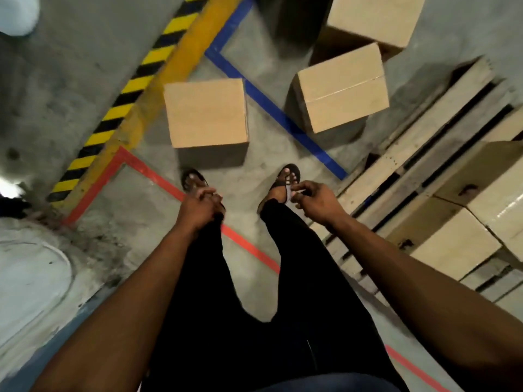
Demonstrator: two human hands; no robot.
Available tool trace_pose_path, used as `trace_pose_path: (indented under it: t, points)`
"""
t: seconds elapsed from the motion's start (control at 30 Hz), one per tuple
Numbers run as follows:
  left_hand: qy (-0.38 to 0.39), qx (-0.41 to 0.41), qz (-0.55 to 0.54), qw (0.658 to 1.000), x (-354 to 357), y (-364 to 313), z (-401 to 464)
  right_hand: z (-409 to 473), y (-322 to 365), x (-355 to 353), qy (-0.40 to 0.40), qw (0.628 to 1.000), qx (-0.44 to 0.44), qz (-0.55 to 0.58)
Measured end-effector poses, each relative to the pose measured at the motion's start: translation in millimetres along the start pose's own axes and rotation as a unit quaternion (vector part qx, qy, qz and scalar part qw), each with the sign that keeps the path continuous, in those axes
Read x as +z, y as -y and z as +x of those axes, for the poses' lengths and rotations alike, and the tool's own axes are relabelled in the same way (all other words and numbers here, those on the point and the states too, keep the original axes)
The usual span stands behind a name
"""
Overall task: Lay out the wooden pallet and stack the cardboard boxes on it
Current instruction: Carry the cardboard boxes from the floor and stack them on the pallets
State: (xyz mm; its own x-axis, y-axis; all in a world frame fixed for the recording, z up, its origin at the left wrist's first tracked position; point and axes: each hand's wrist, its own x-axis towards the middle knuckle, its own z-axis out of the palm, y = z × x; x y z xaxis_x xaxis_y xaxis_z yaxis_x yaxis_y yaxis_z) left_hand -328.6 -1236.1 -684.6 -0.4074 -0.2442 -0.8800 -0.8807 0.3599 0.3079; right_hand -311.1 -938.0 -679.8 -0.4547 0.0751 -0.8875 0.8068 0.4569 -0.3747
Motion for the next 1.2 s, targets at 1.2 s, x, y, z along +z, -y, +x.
trace_pose_path:
  t: [1.2]
  points:
    - [0.059, 0.326, -0.051, 0.942, -18.3, -24.3, 253.5, 349.0, 105.6, 52.9, -0.2, 0.944, 0.086, 0.247]
